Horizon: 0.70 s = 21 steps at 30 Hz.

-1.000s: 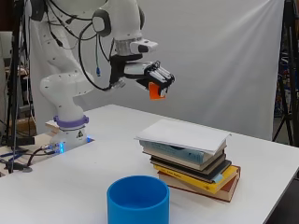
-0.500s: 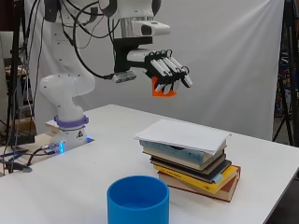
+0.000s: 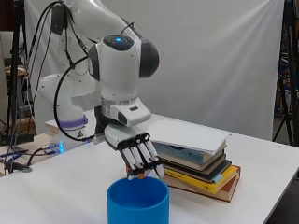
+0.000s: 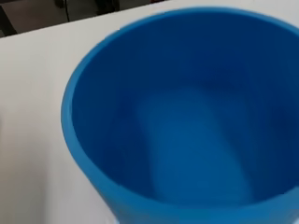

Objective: Teleoperate dual arm-hand system to pick and place objects

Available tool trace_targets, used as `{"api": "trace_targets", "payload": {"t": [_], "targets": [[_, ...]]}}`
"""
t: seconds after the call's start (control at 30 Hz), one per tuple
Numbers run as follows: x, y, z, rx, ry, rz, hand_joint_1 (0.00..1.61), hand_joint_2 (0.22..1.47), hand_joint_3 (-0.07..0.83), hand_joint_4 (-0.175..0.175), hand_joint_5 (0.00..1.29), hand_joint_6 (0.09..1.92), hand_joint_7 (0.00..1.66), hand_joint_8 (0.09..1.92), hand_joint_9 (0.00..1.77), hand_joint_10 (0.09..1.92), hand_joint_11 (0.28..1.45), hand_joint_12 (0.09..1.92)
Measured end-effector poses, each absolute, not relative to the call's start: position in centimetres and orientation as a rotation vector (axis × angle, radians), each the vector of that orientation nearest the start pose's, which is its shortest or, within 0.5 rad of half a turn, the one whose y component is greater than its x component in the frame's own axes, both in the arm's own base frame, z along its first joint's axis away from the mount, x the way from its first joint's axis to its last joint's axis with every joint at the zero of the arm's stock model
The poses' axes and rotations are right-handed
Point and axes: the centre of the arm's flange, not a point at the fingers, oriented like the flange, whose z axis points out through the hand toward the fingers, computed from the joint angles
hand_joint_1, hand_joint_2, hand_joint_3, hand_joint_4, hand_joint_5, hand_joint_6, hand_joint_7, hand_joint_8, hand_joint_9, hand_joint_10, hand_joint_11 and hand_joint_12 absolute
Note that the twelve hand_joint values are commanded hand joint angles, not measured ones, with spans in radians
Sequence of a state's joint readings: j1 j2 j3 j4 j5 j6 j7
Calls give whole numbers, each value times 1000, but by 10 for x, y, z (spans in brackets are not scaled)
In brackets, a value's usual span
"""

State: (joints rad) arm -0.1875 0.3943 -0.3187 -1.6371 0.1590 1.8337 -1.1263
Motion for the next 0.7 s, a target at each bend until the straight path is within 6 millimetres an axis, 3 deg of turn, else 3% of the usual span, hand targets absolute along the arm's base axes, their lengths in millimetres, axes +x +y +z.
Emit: {"api": "trace_targets", "payload": {"t": [0.03,0.13,0.23,0.27,0.3,0.33,0.37,0.43,0.53,0.63,0.7], "targets": [[574,-282,376,-2855,-853,160,850,1139,-1,-15,681,87,515,1694,748,1780,559,1292],[561,-280,349,-2810,-862,193,1190,1244,8,5,729,87,646,1556,735,1797,562,1296],[548,-274,327,-2763,-880,218,1258,1266,4,23,745,87,676,1528,747,1832,566,1348],[545,-272,323,-2749,-875,218,1076,1233,-6,1,614,87,586,1124,686,1373,542,1002],[544,-270,320,-2739,-871,210,776,1142,-15,1,375,87,390,678,510,859,492,613],[544,-267,320,-2736,-871,202,504,1013,-21,16,202,87,218,362,316,481,433,336],[545,-265,321,-2740,-868,199,320,921,-23,30,101,87,112,181,190,259,396,176],[546,-258,323,-2772,-838,209,149,838,-22,45,22,87,25,87,90,87,377,87],[547,-248,332,-2861,-790,170,98,813,-20,50,1,87,1,87,65,87,375,87],[550,-238,343,-2925,-799,107,79,836,-3,91,24,87,74,87,206,87,426,87],[554,-225,361,-2924,-850,70,83,841,-1,101,73,87,136,87,296,87,451,87]]}}
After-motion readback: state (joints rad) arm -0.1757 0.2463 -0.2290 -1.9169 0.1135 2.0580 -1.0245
